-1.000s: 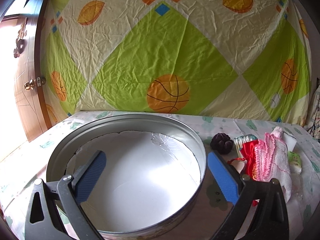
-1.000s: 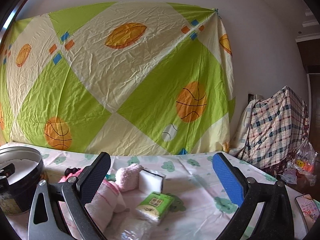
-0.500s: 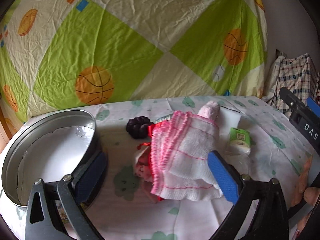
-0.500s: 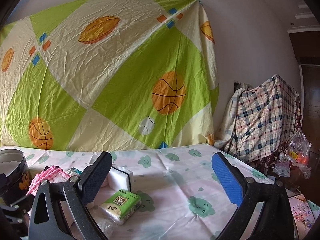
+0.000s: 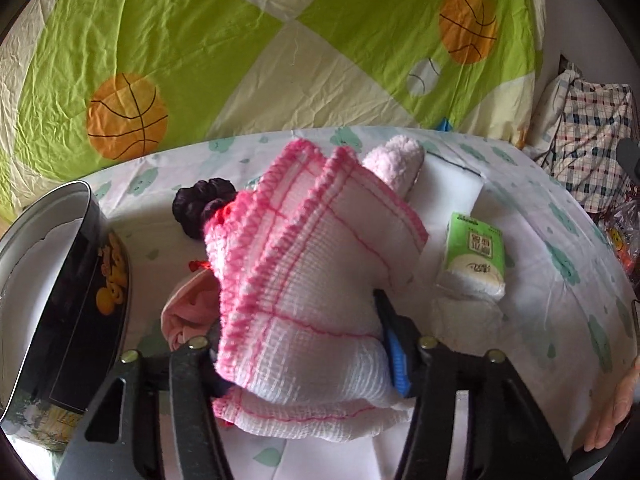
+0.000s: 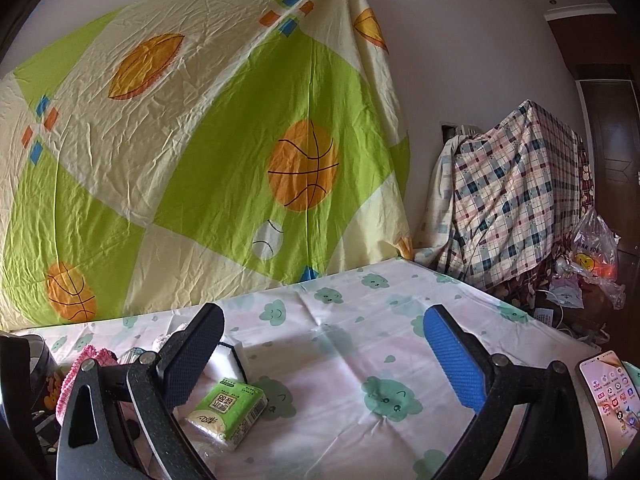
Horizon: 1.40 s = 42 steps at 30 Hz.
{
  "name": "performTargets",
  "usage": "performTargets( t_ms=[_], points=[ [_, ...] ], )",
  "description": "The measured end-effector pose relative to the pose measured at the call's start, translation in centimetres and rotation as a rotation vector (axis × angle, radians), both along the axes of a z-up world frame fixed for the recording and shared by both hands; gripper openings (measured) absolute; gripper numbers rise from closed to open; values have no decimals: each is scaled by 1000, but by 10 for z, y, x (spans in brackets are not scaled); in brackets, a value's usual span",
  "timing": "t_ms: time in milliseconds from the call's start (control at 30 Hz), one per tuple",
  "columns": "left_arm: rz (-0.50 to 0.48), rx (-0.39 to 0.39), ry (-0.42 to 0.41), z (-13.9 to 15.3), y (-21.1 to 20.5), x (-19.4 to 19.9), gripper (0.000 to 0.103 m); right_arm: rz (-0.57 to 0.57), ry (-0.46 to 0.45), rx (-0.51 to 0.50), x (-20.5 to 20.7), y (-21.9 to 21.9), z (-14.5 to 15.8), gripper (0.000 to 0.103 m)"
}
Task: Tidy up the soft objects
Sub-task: 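Grasp the pink-striped white towel with the left gripper and lift it, then carry the towel over the tin with the left gripper while the right gripper grasps the red pouch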
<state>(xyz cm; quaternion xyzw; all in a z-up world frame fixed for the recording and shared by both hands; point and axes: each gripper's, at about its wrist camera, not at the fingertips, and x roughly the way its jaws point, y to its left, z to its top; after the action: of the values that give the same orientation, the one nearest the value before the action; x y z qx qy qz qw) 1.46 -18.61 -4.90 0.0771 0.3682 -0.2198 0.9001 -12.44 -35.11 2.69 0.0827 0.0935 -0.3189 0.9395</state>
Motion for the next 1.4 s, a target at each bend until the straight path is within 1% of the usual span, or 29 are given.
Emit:
performTargets(
  t_ms=[33,67,133,233,300,333,367,433,633,700,800,900,967,1033,1167,1233,1267,1300,1333,1367,1400],
  points=[
    [-1,-22,-3,2,4,-1,41,0,-2,-2,0,0,0,101],
    [-4,-44,-9,4,7,-2,38,0,-4,-4,0,0,0,101],
    [-17,-77,-12,8,14,-5,37,-1,-7,-7,0,0,0,101],
    [-70,-184,-6,17,29,-11,37,-2,-7,-7,-1,0,-1,101],
    [-107,-232,-25,26,38,-17,37,-2,-1,-4,0,0,-2,101],
    [-101,-236,-51,30,42,-20,33,-3,3,-5,1,0,-2,101],
    [-91,-235,-79,35,47,-24,23,-3,6,-7,1,1,-3,101],
    [-79,-237,-99,42,57,-27,22,3,10,-8,2,1,-3,101],
    [-30,-293,-124,64,100,-26,22,39,40,-1,9,4,-7,101],
    [-8,-287,-148,68,112,-28,22,69,45,3,11,7,-8,101],
    [26,-265,-191,73,127,-31,22,160,40,14,15,18,-9,101],
    [48,-264,-214,76,141,-32,22,295,43,40,22,37,-11,100],
    [61,-268,-218,78,151,-31,22,395,91,69,34,56,-15,100],
    [73,-269,-220,78,161,-29,22,465,154,83,47,78,-21,100],
    [104,-259,-226,75,181,-27,22,558,281,108,76,116,-34,99],
    [119,-252,-217,73,191,-24,22,562,375,124,94,129,-43,97],
    [128,-249,-214,72,196,-23,22,564,423,140,102,132,-50,91],
    [136,-248,-212,71,201,-22,22,575,461,163,109,135,-56,82],
    [144,-247,-210,70,206,-21,22,580,497,183,113,136,-62,76],
    [151,-247,-208,69,211,-20,22,575,533,192,118,137,-68,66],
    [158,-248,-204,68,215,-18,22,568,568,201,122,138,-74,59]
  ],
)
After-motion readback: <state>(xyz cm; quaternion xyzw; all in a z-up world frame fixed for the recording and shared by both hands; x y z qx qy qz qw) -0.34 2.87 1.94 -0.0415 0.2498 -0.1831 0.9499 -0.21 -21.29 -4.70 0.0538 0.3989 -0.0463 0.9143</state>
